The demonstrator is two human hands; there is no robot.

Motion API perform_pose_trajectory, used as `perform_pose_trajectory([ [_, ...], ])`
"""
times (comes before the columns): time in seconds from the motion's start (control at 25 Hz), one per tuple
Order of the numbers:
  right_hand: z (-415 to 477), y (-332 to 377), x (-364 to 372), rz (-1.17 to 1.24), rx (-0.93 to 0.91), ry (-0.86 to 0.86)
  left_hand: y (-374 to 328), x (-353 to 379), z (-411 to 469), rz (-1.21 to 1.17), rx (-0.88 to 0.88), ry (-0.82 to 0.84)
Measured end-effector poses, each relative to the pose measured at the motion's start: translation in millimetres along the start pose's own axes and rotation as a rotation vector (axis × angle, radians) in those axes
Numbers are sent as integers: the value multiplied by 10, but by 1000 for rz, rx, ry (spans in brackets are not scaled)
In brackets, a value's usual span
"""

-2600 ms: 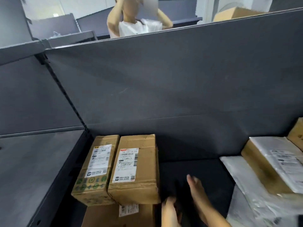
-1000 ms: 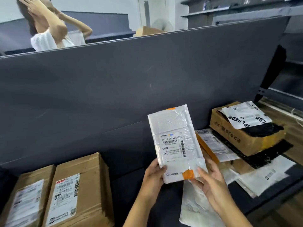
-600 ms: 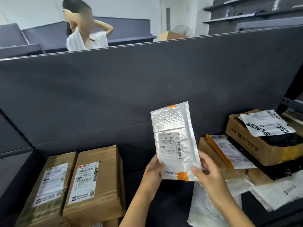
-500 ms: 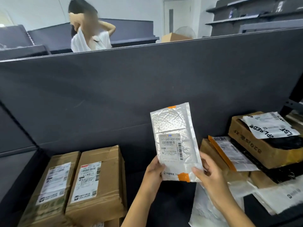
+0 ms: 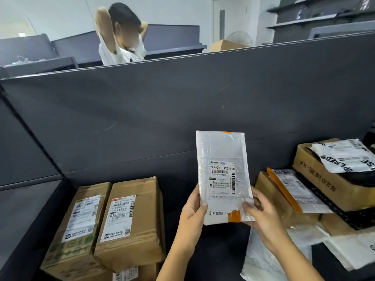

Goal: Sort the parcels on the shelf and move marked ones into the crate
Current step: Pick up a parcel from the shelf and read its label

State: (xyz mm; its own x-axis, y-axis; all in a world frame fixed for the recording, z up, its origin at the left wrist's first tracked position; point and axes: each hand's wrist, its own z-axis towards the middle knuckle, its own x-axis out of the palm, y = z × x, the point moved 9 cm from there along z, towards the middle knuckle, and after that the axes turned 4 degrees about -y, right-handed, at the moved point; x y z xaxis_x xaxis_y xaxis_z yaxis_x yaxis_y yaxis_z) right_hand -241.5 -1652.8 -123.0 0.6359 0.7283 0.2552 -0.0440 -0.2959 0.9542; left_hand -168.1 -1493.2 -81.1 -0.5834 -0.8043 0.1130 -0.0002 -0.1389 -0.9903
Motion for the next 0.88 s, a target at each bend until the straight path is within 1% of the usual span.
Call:
perform_pose_trajectory([
  [0.12,-62,83,89,15,-5,64,96,-154,17,-41,-102,-104],
  [0.32,-98,166,188,-8,-14,94,303,-211,-49,-211,-299,-205],
  [0.4,-102,150,213,-23,-3,98,329,-247,-90,-221,-300,-229],
  [0.64,-135,-65,440,-18,102,137,298,-584,-225,-89,-257,-313],
  [0.72,-162,-151,633,-25,134,180,249,-801,-307,-78,-247,-389],
  [0.88,-258,-342,1174,-90,187,339,119,-1356,-578,17,-246,-588],
])
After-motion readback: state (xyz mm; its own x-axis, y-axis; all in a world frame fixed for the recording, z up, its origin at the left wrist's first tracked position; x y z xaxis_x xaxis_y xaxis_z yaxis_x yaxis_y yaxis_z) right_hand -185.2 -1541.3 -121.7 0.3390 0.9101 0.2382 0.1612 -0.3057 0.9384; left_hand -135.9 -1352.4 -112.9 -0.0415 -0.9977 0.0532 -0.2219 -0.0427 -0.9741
